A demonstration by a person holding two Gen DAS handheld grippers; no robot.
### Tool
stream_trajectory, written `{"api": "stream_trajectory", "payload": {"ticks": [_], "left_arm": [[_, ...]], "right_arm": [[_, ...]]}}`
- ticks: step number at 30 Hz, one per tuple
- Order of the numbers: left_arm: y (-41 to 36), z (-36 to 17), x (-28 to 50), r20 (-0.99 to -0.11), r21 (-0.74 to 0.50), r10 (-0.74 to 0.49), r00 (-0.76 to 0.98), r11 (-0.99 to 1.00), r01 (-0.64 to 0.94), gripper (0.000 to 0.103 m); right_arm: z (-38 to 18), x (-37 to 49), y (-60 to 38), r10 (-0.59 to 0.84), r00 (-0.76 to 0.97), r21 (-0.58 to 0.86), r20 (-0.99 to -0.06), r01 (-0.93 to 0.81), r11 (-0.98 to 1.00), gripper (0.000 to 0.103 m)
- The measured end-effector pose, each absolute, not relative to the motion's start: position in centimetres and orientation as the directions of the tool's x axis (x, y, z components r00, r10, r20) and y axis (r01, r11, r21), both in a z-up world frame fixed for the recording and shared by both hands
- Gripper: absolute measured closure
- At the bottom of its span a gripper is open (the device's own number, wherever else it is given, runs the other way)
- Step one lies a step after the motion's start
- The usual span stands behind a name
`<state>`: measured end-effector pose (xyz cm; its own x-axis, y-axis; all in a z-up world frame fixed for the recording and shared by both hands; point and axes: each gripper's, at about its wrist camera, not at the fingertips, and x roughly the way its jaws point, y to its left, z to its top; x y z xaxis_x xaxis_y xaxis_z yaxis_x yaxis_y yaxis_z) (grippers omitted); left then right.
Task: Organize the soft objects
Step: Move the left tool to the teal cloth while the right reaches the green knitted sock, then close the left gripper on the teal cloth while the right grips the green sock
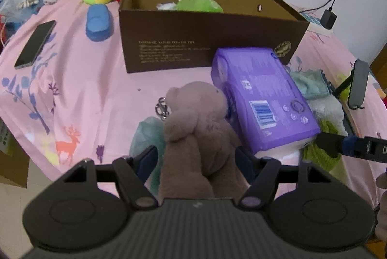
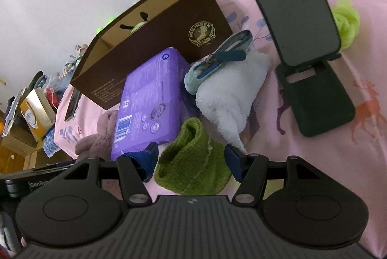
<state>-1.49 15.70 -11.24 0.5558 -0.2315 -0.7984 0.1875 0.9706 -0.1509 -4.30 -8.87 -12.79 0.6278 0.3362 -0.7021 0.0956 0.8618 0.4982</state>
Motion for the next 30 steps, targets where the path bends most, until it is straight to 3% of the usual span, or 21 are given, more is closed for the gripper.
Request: {"api": "stream_trajectory", "payload": {"ticks": [15,30], "left_arm": [[15.1,-12.8,-0.4,-0.799,-0.119,-0.260,0.542,0.952,0.281,0.029],[14.7,-13.2,-0.9,-0.785,-0.078,-0.268,0.559,0.937,0.341,0.026]], "right_arm": [[-14.5,-3.6,-8.5,0.373,0.603,0.533,-0.705,0.103,0.840,0.058],[-15.0,-4.1,-10.2,0.429,0.577,0.578,-0.695,0.093,0.811,0.084]]}}
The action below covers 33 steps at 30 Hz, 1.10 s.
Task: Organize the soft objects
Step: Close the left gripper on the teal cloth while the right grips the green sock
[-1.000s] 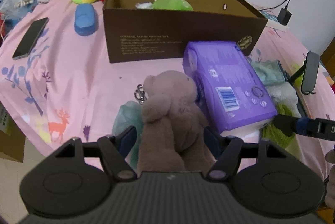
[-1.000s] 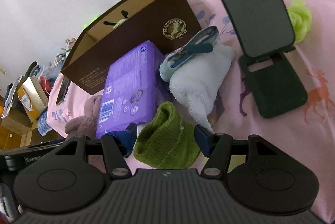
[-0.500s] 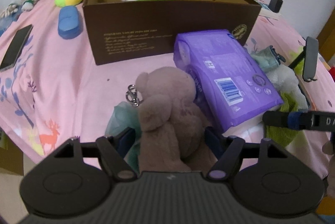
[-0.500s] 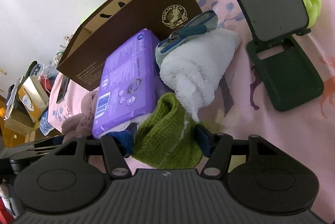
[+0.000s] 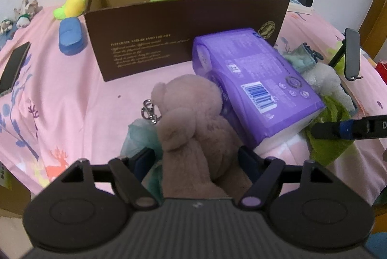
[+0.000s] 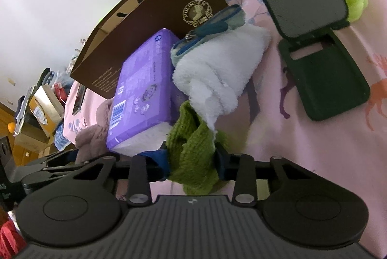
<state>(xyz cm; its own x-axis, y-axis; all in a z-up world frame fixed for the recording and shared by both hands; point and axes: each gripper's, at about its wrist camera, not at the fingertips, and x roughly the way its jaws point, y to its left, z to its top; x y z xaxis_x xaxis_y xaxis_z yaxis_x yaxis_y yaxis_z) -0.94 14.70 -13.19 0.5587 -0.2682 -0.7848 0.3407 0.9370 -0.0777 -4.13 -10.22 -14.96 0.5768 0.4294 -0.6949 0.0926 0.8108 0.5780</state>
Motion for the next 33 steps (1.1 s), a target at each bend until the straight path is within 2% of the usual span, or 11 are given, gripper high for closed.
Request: {"api": "stream_trajectory", "payload": {"ticks": [11,14,22,27,28,30,33], "left_arm": [[15.1,-13.4,-1.4,-0.765,-0.079,-0.270,0.585,0.940,0.331,0.028],[15.2,-13.1,-1.6,-0.760,-0.088,-0.277,0.588,0.940,0.329,0.041],[14.8,-12.6,-2.6,-0.753,-0.070,-0.266,0.602,0.942,0.329,0.051],[14.6,-12.4,-3.5,-0.746,-0.063,-0.271,0.608,0.938,0.340,0.051],[14.6,-12.5,-3.5,-0.745,-0.063,-0.269,0.610,0.939,0.337,0.049],[14.7,-12.8,-3.5,-0.748,-0.064,-0.263,0.609,0.942,0.328,0.040],[15.0,-13.0,-3.9,-0.741,-0.076,-0.275,0.613,0.941,0.330,0.038]], "right_arm": [[-15.4,-4.6,-10.9,0.439,0.597,0.622,-0.671,0.132,0.772,0.086],[-15.5,-4.7,-11.1,0.445,0.599,0.635,-0.666,0.141,0.759,0.086],[-15.4,-5.0,-11.5,0.454,0.596,0.646,-0.663,0.148,0.749,0.086],[-15.3,-5.0,-11.2,0.454,0.595,0.644,-0.663,0.144,0.752,0.087],[-15.4,-5.0,-11.2,0.458,0.592,0.647,-0.663,0.144,0.749,0.086],[-15.4,-4.9,-11.3,0.460,0.591,0.651,-0.663,0.150,0.744,0.086],[-15.4,-4.9,-11.4,0.462,0.588,0.653,-0.664,0.155,0.741,0.086]]}}
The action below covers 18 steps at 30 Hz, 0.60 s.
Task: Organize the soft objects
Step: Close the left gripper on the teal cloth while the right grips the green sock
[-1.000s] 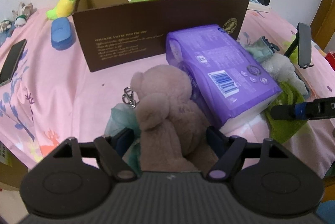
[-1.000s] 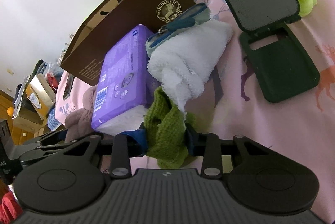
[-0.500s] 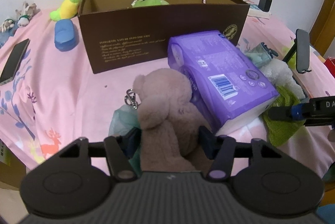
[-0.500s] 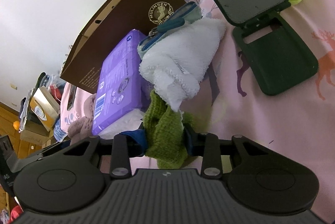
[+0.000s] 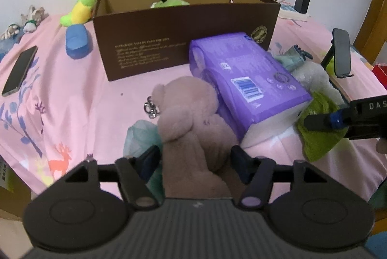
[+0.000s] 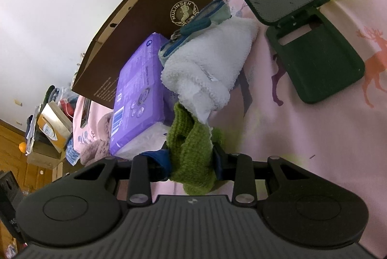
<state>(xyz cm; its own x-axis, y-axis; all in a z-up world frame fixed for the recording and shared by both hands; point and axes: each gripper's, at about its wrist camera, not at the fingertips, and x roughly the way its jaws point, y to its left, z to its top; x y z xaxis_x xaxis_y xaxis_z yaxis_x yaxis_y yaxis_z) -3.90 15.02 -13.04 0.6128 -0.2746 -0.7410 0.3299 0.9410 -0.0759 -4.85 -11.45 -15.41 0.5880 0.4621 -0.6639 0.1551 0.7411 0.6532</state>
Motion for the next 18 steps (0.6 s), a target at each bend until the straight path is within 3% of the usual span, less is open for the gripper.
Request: {"api": "stream_trajectory", "payload": {"ticks": [11,18], "left_arm": [[19.0,-10.6,-5.4,-0.682,-0.169,-0.360,0.637,0.924,0.342,0.035],[23.6,-10.7,-3.0,-0.684,-0.234,-0.305,0.662,0.952,0.196,0.035]], "right_arm": [[-15.5,-4.2,-11.5,0.475,0.566,0.653,-0.674,0.156,0.741,0.088],[-15.6,-4.1,-11.5,0.483,0.561,0.656,-0.673,0.151,0.739,0.088]]}}
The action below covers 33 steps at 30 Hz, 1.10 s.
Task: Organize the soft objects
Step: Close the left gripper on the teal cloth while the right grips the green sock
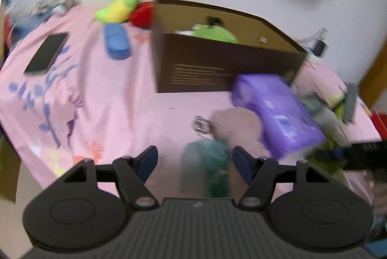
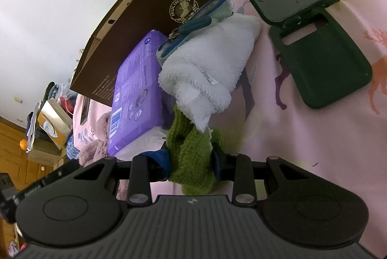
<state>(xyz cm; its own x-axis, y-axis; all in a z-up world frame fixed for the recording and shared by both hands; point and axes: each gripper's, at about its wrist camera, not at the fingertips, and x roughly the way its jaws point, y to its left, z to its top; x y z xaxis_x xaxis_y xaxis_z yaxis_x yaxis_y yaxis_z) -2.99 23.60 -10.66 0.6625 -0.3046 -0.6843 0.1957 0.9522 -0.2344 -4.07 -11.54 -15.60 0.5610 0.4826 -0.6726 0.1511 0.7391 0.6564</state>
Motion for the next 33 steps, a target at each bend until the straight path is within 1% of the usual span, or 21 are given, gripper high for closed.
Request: {"api": "stream_trajectory", "payload": {"ticks": [3,7,14,18,20,21,23,25,27,28,29,31,33], "left_arm": [[24.2,-11.5,-2.2,-0.703,-0.219,-0.277,0.655,0.961,0.171,0.040],[23.1,-13.0,-1.6,-0.738,-0.175,-0.268,0.620,0.962,0.208,0.042],[21.6,-12.6,-2.2,-0.717,-0.210,-0.336,0.611,0.939,0.271,0.042],[20.2,-12.8,-2.1,-0.724,-0.189,-0.342,0.599,0.934,0.304,0.043],[19.7,-13.1,-2.1,-0.727,-0.229,-0.384,0.570,0.917,0.326,0.042],[19.2,-13.4,-2.1,-0.731,-0.228,-0.389,0.560,0.913,0.337,0.041],[18.4,-14.3,-2.1,-0.752,-0.186,-0.355,0.555,0.922,0.339,0.040],[18.1,-15.1,-1.9,-0.766,-0.185,-0.349,0.539,0.924,0.336,0.039],[18.0,-15.1,-2.0,-0.761,-0.174,-0.343,0.551,0.926,0.336,0.039],[18.0,-15.1,-2.0,-0.761,-0.172,-0.342,0.551,0.926,0.338,0.040],[18.0,-15.1,-1.9,-0.761,-0.173,-0.346,0.549,0.924,0.342,0.046],[18.3,-15.0,-1.7,-0.763,-0.186,-0.356,0.539,0.920,0.343,0.059],[18.6,-14.7,-1.7,-0.762,-0.190,-0.355,0.542,0.922,0.336,0.065]], "right_arm": [[-15.6,-4.1,-11.5,0.482,0.560,0.655,-0.674,0.151,0.740,0.088],[-15.6,-4.1,-11.5,0.482,0.559,0.655,-0.675,0.153,0.740,0.088],[-15.6,-4.1,-11.5,0.482,0.560,0.656,-0.674,0.154,0.739,0.088],[-15.6,-4.1,-11.5,0.482,0.563,0.659,-0.671,0.156,0.736,0.088],[-15.6,-4.2,-11.5,0.481,0.564,0.659,-0.671,0.157,0.735,0.088],[-15.6,-4.2,-11.5,0.481,0.565,0.660,-0.671,0.158,0.735,0.088],[-15.6,-4.3,-11.5,0.479,0.567,0.660,-0.670,0.160,0.734,0.088],[-15.6,-4.3,-11.5,0.477,0.569,0.659,-0.670,0.160,0.735,0.088],[-15.6,-4.4,-11.4,0.475,0.570,0.659,-0.670,0.161,0.735,0.088],[-15.6,-4.4,-11.4,0.475,0.570,0.658,-0.670,0.162,0.736,0.088],[-15.6,-4.4,-11.4,0.474,0.570,0.657,-0.671,0.161,0.737,0.088],[-15.5,-4.3,-11.3,0.473,0.570,0.655,-0.672,0.159,0.739,0.089],[-15.5,-4.3,-11.3,0.472,0.568,0.652,-0.674,0.156,0.742,0.089]]}}
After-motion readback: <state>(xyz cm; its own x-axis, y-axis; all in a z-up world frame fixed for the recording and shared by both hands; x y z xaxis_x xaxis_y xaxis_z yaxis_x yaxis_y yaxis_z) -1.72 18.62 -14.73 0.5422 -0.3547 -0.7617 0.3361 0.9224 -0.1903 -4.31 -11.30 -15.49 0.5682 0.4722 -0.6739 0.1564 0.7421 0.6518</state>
